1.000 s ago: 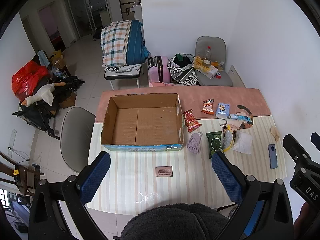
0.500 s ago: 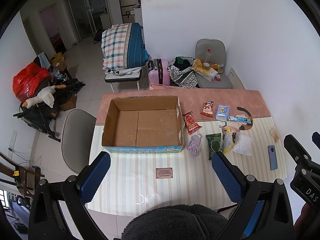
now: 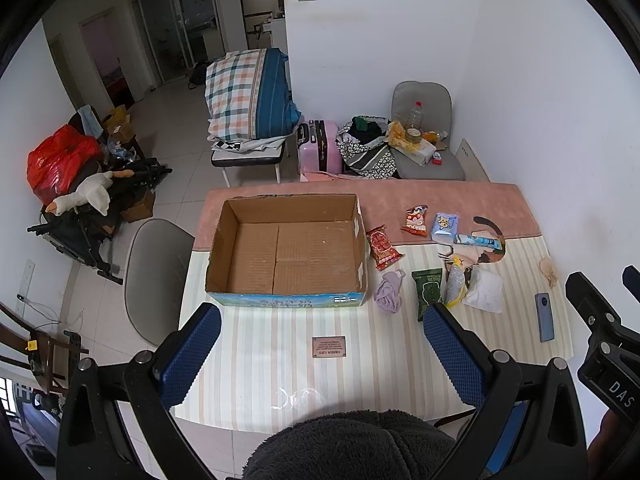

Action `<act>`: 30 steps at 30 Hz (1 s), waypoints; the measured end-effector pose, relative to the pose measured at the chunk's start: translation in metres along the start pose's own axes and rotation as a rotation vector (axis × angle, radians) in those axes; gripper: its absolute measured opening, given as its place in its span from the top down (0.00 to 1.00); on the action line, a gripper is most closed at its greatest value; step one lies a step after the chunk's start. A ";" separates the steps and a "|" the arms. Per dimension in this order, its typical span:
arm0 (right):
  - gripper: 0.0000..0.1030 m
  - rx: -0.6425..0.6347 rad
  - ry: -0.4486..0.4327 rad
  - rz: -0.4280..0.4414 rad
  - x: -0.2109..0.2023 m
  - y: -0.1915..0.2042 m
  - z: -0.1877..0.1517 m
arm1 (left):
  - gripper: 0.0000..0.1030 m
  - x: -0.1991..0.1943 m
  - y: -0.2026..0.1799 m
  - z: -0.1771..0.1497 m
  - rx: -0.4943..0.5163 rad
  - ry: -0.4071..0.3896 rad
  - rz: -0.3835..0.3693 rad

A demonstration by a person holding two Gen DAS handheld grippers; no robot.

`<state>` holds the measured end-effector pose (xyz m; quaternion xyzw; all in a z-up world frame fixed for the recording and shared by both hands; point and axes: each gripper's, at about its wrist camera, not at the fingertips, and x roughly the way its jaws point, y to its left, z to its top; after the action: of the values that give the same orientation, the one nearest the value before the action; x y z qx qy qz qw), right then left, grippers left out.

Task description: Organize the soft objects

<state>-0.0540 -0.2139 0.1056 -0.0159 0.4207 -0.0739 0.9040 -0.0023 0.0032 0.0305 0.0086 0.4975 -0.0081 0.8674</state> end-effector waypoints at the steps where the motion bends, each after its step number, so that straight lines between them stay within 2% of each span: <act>1: 0.00 0.000 0.000 -0.001 0.000 0.001 0.000 | 0.00 0.001 -0.001 -0.002 0.001 -0.001 -0.001; 30: 0.00 -0.004 -0.018 0.005 -0.012 -0.001 0.001 | 0.00 -0.010 0.005 0.003 0.000 -0.011 0.002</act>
<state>-0.0609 -0.2135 0.1158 -0.0171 0.4125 -0.0707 0.9080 -0.0044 0.0079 0.0403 0.0090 0.4929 -0.0075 0.8700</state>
